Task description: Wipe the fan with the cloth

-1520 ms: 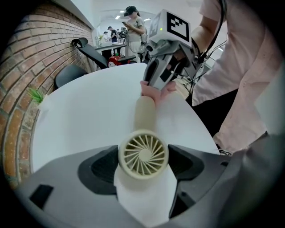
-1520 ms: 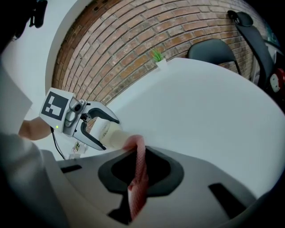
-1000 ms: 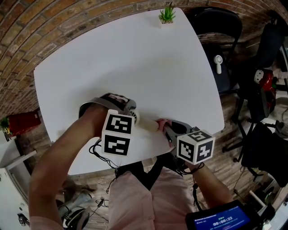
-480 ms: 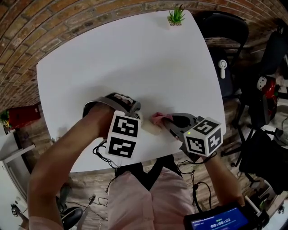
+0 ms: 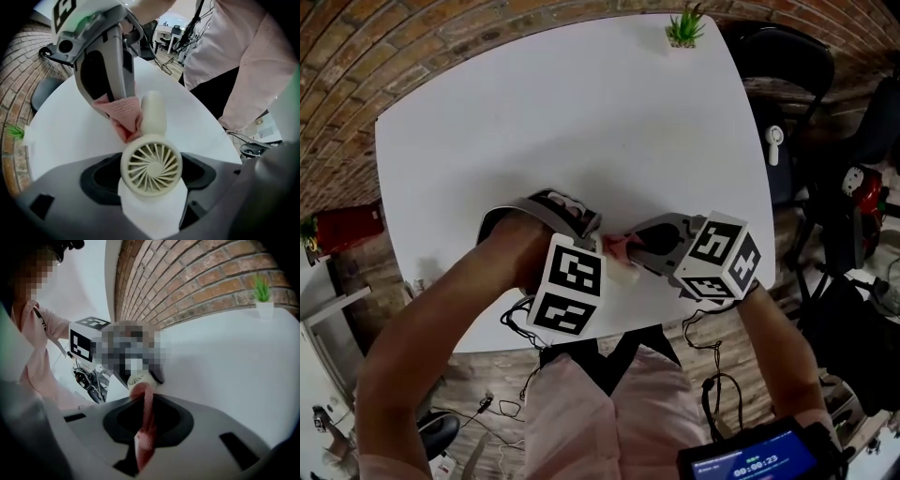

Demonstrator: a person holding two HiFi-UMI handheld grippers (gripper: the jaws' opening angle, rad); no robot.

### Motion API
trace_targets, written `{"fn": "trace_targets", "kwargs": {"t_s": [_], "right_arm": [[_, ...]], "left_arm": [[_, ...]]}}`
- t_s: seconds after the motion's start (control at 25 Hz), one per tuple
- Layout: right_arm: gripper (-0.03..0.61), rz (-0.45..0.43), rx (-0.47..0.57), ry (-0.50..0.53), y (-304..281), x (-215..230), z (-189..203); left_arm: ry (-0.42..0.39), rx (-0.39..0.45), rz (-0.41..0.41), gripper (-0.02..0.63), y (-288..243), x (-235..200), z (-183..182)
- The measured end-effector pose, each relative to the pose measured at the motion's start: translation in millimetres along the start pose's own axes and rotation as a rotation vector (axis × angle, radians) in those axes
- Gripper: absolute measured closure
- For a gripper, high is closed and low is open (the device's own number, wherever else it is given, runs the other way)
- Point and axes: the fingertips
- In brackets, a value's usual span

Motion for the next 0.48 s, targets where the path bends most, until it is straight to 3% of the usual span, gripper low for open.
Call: {"fn": "trace_targets", "kwargs": {"t_s": [0.48], "right_arm": [[0.546, -0.203, -0.091, 0.136, -7, -16, -4]], "left_arm": [[0.024, 0.022, 0.001, 0.239, 1, -1, 0]]}}
Point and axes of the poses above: the fingertips, and each gripper's own axes: y backward along the fingers, x to its right, z out of its underside, and after that the axes turned 7 degrees about x, right-handed
